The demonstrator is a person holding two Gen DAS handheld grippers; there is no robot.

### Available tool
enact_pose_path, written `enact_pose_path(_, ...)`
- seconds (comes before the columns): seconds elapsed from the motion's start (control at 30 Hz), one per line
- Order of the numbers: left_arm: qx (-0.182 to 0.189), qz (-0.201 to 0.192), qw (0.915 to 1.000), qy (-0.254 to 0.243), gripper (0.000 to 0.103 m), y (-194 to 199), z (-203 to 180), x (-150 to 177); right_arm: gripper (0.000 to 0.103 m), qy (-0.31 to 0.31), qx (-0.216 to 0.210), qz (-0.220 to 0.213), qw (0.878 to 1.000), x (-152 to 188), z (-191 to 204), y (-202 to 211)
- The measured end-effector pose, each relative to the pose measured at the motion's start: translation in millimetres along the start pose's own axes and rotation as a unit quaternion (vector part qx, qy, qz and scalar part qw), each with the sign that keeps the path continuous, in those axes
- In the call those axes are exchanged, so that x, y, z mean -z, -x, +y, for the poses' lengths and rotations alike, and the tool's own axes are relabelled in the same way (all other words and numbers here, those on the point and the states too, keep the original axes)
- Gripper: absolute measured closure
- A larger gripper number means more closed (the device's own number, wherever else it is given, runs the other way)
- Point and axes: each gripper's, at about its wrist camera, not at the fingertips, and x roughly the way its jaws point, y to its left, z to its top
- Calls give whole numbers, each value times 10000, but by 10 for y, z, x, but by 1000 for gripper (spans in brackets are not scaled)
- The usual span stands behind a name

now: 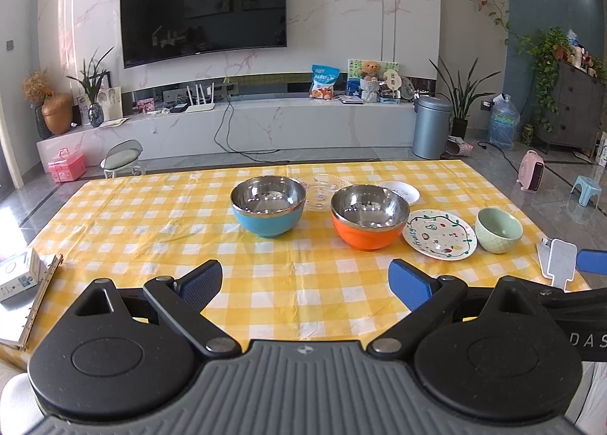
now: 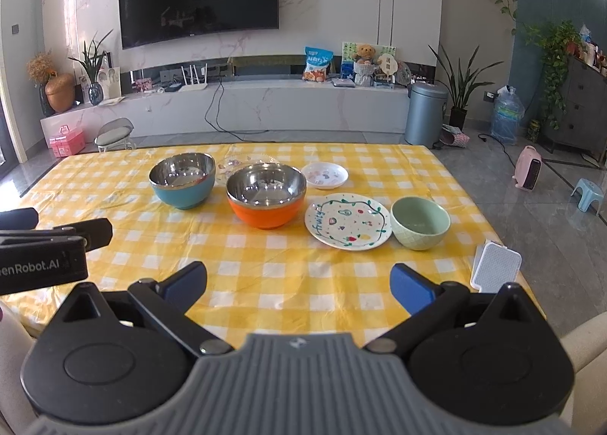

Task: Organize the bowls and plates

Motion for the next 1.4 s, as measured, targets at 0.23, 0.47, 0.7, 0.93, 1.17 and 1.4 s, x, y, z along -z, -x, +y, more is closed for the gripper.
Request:
enact_pose_path(0.23, 213, -49, 9995, -225, 0, -216, -119, -70, 2, -18, -120, -237, 9996, 4, -94, -176)
enact_pose_path(0.47, 463, 360, 9983, -26, 27, -652, -94, -185, 6, -196, -289, -196, 9992, -140, -177, -562)
enact_pose_path(0.7, 527, 500, 9974, -17, 42, -1084, -95, -361, 29, -262, -256, 6, 9993, -374, -189, -1114)
enact_pose_path(0.93, 740, 768, 9937, 332, 44, -1658, 2, -634, 29, -294, -199, 338, 9988, -658, -210, -1753)
enact_pose_path(1.17, 761, 1236, 9875, 615, 39, -2170, 78, -847, 36, -655, -229, 883, 9937, -979, -204, -2471)
enact_pose_path(1.4, 860, 1524, 9806, 888, 35, -2478, 36, -901, 40, -1088, -215, 1349, 9846, -1023, -310, -2871)
